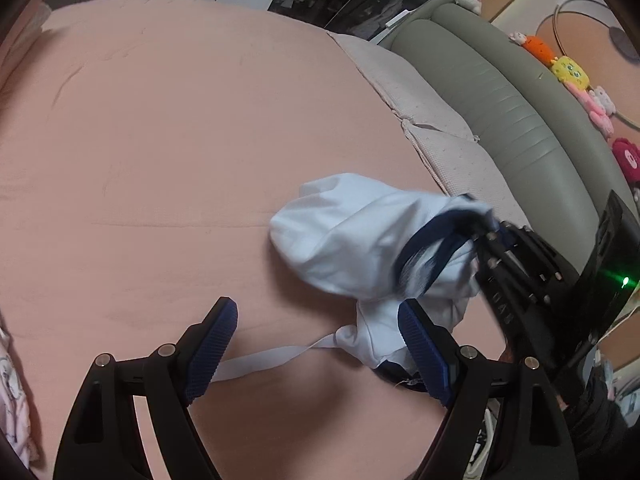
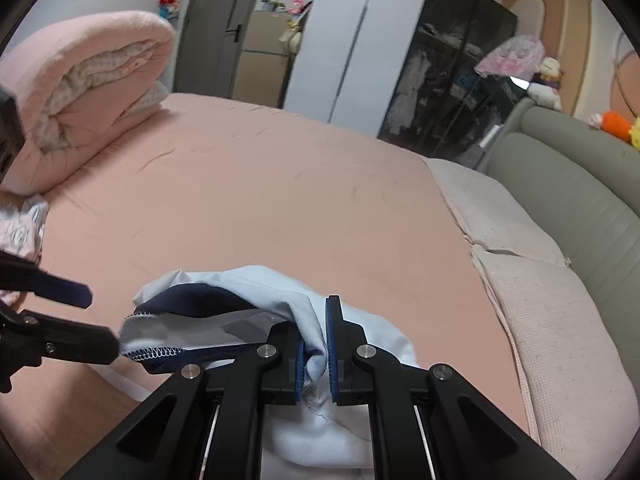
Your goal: Fold clothes
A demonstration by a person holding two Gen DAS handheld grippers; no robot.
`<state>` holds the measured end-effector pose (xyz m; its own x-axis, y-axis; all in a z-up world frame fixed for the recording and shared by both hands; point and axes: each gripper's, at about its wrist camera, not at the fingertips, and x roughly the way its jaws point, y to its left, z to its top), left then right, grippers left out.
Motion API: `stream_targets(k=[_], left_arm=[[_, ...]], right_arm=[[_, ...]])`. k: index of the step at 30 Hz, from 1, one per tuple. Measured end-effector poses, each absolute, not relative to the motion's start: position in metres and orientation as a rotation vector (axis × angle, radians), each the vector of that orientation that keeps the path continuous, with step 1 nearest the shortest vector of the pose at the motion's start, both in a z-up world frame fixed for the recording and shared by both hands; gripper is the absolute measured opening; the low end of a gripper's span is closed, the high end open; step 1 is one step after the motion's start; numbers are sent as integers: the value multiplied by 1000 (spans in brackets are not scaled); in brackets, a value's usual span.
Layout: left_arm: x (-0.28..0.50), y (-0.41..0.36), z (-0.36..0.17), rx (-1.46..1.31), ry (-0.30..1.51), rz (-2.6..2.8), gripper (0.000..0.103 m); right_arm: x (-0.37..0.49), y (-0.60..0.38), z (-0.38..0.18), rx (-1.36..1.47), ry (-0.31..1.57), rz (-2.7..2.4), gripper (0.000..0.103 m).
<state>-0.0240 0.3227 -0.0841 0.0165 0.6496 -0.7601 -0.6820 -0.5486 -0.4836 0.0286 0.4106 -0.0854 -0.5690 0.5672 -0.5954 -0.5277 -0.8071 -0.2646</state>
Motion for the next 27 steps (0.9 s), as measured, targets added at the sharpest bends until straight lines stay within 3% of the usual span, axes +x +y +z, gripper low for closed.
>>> stream_targets(k=[13,27], left_arm=[[4,345,-106,-1401,58,1618,82],[29,390,-123,-1541,102,1623,82]], right_arm=[[70,475,-62,-802,31,2169,6],[98,475,-63,-803,126,2110,6]])
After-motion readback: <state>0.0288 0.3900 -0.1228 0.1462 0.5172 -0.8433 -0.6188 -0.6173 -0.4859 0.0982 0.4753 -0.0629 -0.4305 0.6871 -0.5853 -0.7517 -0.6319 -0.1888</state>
